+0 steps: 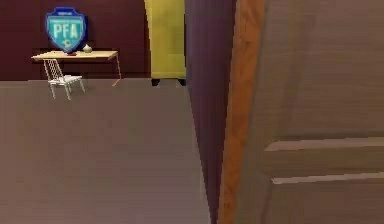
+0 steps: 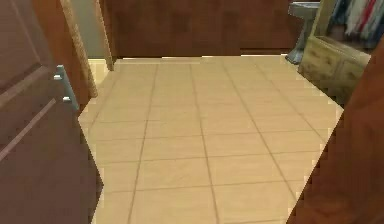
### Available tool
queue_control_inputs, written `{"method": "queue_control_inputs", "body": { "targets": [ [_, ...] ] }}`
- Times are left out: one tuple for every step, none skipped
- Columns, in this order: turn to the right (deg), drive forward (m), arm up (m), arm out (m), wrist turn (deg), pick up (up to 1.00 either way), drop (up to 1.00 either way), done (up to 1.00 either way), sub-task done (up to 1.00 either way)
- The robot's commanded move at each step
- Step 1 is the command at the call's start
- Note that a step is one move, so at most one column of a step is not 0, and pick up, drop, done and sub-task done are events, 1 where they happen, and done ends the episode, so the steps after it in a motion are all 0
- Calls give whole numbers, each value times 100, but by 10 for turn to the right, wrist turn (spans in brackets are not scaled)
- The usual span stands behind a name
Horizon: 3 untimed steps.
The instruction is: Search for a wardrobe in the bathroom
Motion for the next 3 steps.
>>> {"method": "queue_control_inputs", "body": {
  "targets": [
    [-450, 0, 0, 0, 0, 0, 0, 0, 0],
    [-30, 0, 0, 0, 0, 0, 0, 0, 0],
    [0, 20, 0, 0, 0, 0, 0, 0, 0]
  ]
}}
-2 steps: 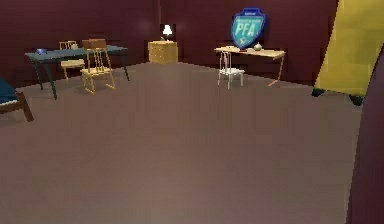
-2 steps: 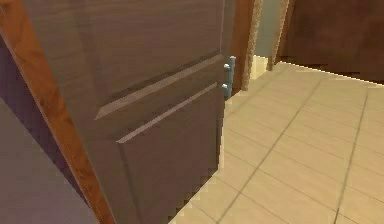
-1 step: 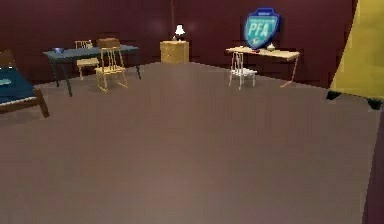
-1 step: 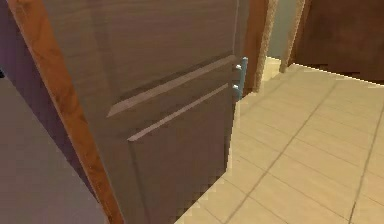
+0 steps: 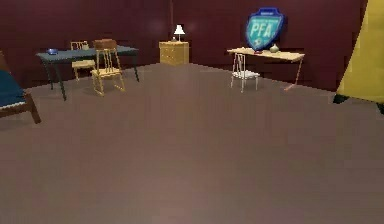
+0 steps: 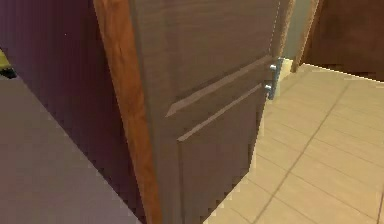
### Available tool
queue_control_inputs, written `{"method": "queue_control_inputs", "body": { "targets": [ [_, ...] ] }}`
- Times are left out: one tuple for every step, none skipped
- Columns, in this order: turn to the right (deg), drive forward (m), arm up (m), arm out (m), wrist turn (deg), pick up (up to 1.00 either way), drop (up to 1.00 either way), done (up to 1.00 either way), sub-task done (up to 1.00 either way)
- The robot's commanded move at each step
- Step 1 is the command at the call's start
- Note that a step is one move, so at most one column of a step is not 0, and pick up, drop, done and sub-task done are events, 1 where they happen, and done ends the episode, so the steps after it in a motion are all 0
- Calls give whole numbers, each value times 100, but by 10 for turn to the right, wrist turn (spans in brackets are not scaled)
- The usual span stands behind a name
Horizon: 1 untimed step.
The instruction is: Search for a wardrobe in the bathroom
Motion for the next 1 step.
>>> {"method": "queue_control_inputs", "body": {
  "targets": [
    [450, 0, 0, 0, 0, 0, 0, 0, 0]
  ]
}}
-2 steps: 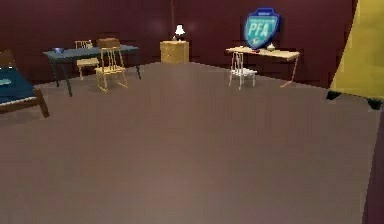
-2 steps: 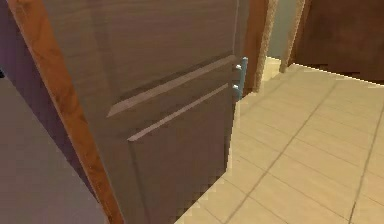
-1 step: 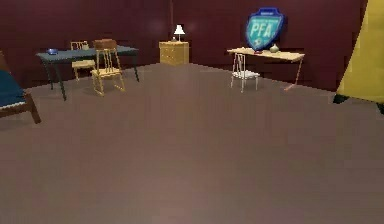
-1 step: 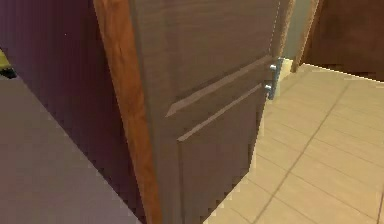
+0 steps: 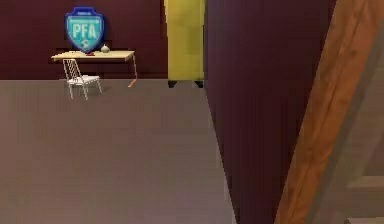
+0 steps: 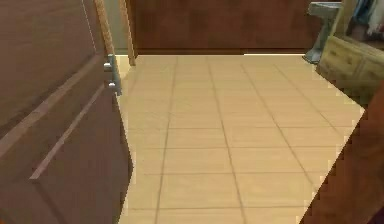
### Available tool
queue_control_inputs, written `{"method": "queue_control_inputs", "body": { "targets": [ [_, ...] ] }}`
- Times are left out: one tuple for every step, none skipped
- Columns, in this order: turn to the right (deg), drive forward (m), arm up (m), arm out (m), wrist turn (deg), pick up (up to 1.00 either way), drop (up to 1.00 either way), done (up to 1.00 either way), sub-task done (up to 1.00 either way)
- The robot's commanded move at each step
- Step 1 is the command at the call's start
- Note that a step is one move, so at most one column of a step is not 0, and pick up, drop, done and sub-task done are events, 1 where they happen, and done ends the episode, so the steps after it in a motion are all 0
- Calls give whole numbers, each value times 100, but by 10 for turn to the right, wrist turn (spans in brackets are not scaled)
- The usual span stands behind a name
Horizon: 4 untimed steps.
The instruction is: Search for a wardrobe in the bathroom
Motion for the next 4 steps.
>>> {"method": "queue_control_inputs", "body": {
  "targets": [
    [450, 0, 0, 0, 0, 0, 0, 0, 0],
    [420, 0, 0, 0, 0, 0, 0, 0, 0],
    [0, 55, 0, 0, 0, 0, 0, 0, 0],
    [450, 0, 0, 0, 0, 0, 0, 0, 0]
  ]
}}
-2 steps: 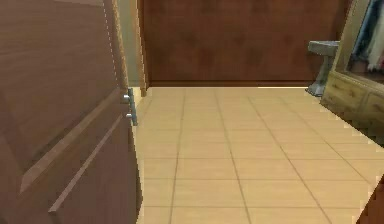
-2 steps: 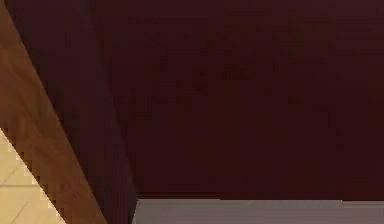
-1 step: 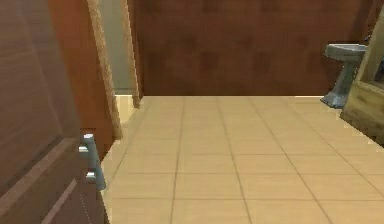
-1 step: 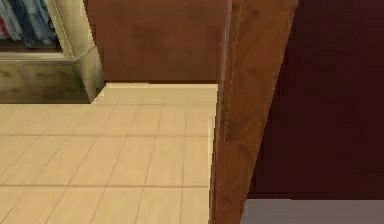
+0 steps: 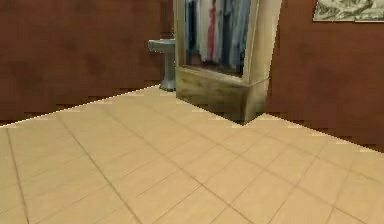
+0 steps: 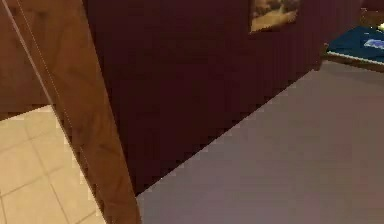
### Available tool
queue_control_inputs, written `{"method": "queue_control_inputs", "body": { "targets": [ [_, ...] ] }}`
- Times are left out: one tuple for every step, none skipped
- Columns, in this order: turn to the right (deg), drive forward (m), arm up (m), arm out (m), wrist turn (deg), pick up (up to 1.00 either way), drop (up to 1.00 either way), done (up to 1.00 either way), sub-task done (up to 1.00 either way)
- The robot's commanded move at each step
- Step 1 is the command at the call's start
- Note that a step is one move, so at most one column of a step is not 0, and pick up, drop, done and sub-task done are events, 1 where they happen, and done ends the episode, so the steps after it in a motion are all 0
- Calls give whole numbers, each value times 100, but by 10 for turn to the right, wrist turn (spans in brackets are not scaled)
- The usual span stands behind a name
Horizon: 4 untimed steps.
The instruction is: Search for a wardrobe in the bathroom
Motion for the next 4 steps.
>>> {"method": "queue_control_inputs", "body": {
  "targets": [
    [270, 0, 0, 0, 0, 0, 0, 0, 0],
    [0, 15, 0, 0, 0, 0, 0, 0, 0],
    [-450, 0, 0, 0, 0, 0, 0, 0, 0],
    [-180, 0, 0, 0, 0, 0, 0, 0, 0]
  ]
}}
